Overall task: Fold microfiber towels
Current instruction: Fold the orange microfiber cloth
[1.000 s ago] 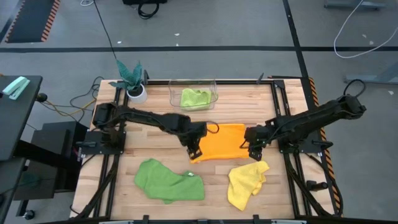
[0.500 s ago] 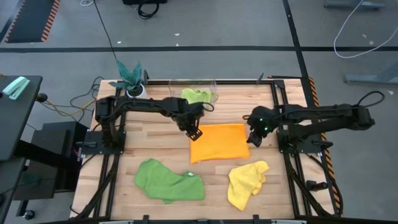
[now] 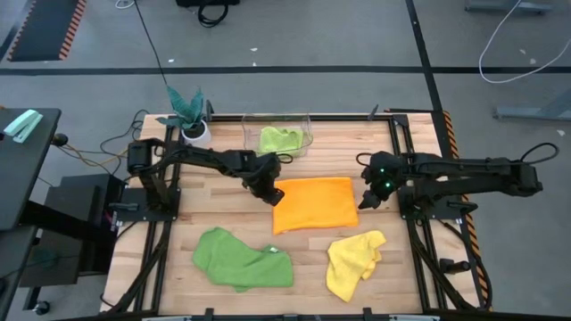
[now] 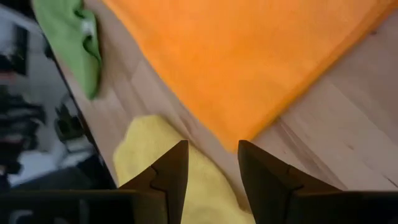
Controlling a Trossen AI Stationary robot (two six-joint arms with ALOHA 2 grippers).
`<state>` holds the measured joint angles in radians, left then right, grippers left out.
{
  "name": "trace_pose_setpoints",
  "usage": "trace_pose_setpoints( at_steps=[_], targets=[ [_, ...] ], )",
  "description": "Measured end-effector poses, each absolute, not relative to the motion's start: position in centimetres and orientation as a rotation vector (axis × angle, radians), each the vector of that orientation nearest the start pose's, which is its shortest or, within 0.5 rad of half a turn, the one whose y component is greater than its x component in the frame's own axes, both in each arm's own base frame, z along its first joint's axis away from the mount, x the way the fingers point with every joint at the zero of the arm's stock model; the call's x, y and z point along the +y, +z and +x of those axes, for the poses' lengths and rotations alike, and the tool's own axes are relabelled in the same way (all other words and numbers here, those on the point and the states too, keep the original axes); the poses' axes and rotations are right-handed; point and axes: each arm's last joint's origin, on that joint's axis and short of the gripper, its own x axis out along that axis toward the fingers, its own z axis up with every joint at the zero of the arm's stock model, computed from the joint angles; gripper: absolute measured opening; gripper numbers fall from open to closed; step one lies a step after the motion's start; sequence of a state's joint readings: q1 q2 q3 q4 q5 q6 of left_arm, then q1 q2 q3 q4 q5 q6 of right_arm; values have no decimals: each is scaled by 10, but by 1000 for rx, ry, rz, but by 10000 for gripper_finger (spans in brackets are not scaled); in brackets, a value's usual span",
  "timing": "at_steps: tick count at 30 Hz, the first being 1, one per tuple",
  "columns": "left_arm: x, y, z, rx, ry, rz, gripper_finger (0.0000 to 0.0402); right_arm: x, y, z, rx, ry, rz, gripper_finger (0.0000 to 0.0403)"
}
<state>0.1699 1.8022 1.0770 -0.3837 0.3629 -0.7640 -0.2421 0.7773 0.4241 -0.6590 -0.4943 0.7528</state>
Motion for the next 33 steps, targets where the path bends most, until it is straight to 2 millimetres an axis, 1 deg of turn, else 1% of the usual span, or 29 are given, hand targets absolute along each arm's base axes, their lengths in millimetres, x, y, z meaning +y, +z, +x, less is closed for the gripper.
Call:
trace_pose_setpoints(
  at_steps=[4, 8, 11, 13, 15, 24, 29, 33],
  targets=[
    [50, 156, 322, 993, 302, -1048, 135, -20, 168, 126, 913, -152, 1119, 147],
    [50, 149, 301, 885, 358, -1138, 141, -21, 156, 121, 856, -178, 1174, 147],
    [49, 145, 294, 794, 360, -1206, 147, -23, 146, 116, 849, -220, 1210, 147],
    [49, 143, 294, 763, 353, -1228, 151, -24, 142, 116, 832, -240, 1229, 147],
    [48, 139, 291, 774, 372, -1243, 153, -26, 138, 114, 826, -274, 1252, 147],
    [47, 136, 289, 747, 447, -1206, 147, -35, 135, 112, 758, -434, 1271, 147],
    [48, 136, 290, 731, 473, -1190, 154, -37, 134, 112, 757, -463, 1297, 147],
    [48, 135, 289, 728, 478, -1182, 158, -35, 131, 113, 799, -461, 1330, 147]
  ],
)
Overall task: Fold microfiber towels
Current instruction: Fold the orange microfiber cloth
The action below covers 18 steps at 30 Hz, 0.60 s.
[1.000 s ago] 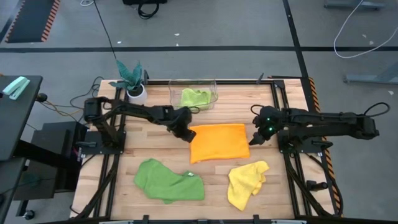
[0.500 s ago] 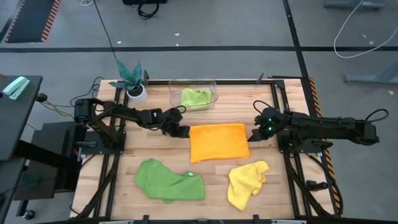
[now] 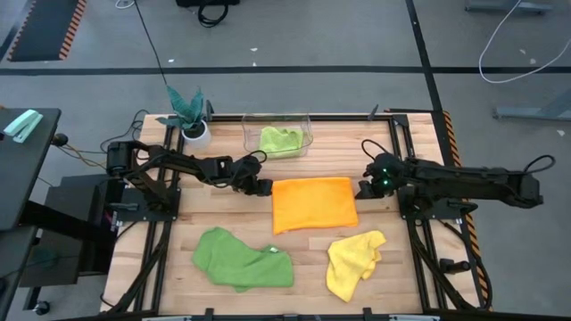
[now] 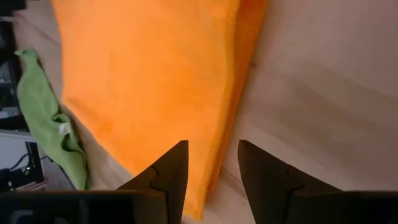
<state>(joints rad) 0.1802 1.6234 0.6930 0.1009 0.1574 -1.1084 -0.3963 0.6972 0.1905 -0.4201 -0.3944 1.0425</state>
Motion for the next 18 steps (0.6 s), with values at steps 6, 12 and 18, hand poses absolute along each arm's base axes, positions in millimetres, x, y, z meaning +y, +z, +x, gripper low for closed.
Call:
trace_pose_setpoints(
  at_steps=[6, 12, 18],
  targets=[
    [48, 135, 290, 728, 475, -1159, 151, -35, 125, 115, 847, -522, 1333, 147],
    [48, 135, 290, 726, 476, -1142, 153, -37, 121, 120, 847, -537, 1346, 147],
    [49, 135, 290, 724, 476, -1125, 160, -40, 116, 127, 851, -547, 1364, 147]
  ],
)
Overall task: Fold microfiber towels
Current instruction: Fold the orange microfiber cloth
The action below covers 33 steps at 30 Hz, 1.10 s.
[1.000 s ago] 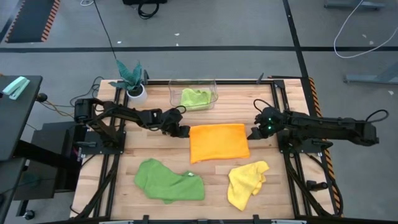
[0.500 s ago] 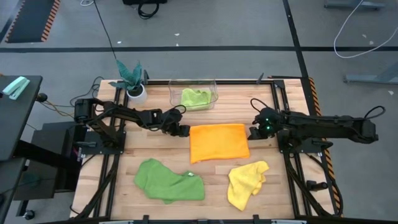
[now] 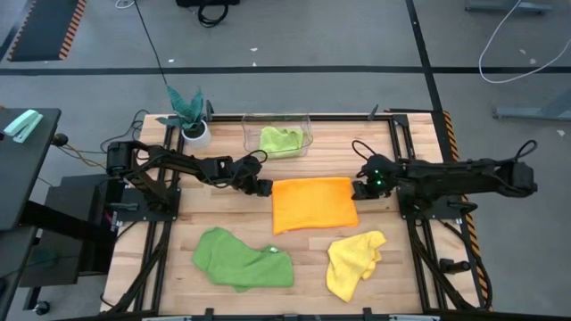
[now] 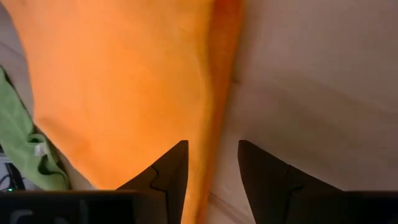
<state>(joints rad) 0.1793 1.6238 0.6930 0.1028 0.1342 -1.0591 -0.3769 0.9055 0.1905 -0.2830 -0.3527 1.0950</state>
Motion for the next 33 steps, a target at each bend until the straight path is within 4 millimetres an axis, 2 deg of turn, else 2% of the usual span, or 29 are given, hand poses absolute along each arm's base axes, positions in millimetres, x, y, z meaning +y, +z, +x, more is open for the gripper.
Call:
trace_pose_setpoints(
  at_steps=[16, 24, 33],
  targets=[
    [47, 135, 290, 729, 465, -1099, 156, -41, 107, 144, 837, -534, 1425, 146],
    [48, 135, 290, 727, 468, -1087, 162, -31, 104, 152, 849, -537, 1407, 131],
    [46, 135, 290, 729, 462, -1086, 161, -30, 105, 154, 829, -538, 1413, 110]
  ],
)
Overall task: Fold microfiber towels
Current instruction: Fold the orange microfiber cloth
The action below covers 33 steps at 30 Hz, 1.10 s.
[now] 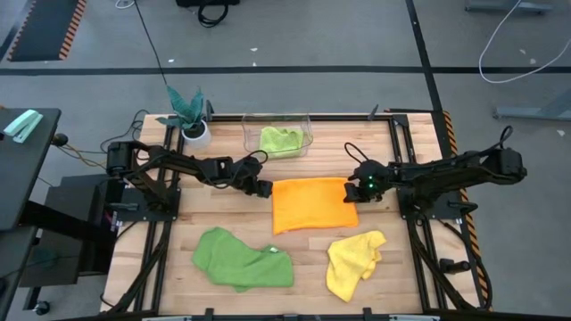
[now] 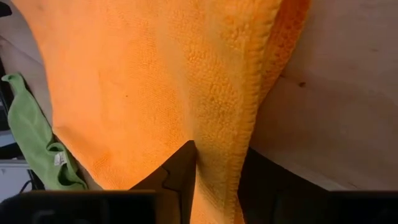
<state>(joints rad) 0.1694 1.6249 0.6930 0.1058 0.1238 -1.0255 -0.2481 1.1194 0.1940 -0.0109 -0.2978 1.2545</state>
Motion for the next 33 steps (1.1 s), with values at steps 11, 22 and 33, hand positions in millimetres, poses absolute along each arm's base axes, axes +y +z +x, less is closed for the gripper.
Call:
trace_pose_setpoints(
  at_steps=[11, 22, 33],
  targets=[
    [26, 136, 293, 769, 385, -1109, 140, -36, 119, 167, 746, -557, 1310, 10],
    [16, 147, 311, 694, 316, -1075, 75, -36, 120, 168, 737, -562, 1284, 8],
    [17, 125, 334, 783, 306, -1065, 8, -30, 122, 171, 732, -521, 1249, 3]
  ],
)
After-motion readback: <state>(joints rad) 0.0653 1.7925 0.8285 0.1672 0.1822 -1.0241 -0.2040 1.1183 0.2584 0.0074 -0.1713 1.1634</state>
